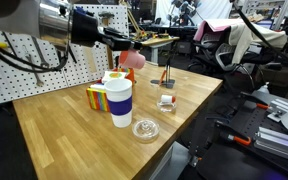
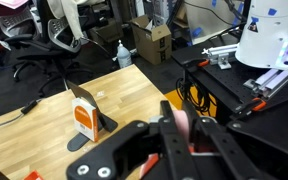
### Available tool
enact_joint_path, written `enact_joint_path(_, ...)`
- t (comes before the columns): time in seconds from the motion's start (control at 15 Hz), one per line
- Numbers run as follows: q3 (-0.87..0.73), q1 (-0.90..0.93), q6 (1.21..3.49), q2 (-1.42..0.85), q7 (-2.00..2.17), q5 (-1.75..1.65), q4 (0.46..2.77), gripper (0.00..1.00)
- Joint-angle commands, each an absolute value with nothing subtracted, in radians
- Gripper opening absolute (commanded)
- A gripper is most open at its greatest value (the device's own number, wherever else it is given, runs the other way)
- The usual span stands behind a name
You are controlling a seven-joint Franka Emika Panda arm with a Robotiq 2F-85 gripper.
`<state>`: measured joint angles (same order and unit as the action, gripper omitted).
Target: Pour the liquid in the pink mug into the white and blue coffee cup
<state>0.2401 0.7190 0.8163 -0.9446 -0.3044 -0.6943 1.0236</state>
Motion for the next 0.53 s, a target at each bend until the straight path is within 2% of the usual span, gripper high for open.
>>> enact_joint_path(0.0, 0.222, 0.741, 0.771, -0.976, -0.357, -0.725, 0.965, 0.04)
enact_joint_path(0.47, 0.220, 0.745, 0.780, -0.980, -0.355, -0.721, 0.948, 0.04)
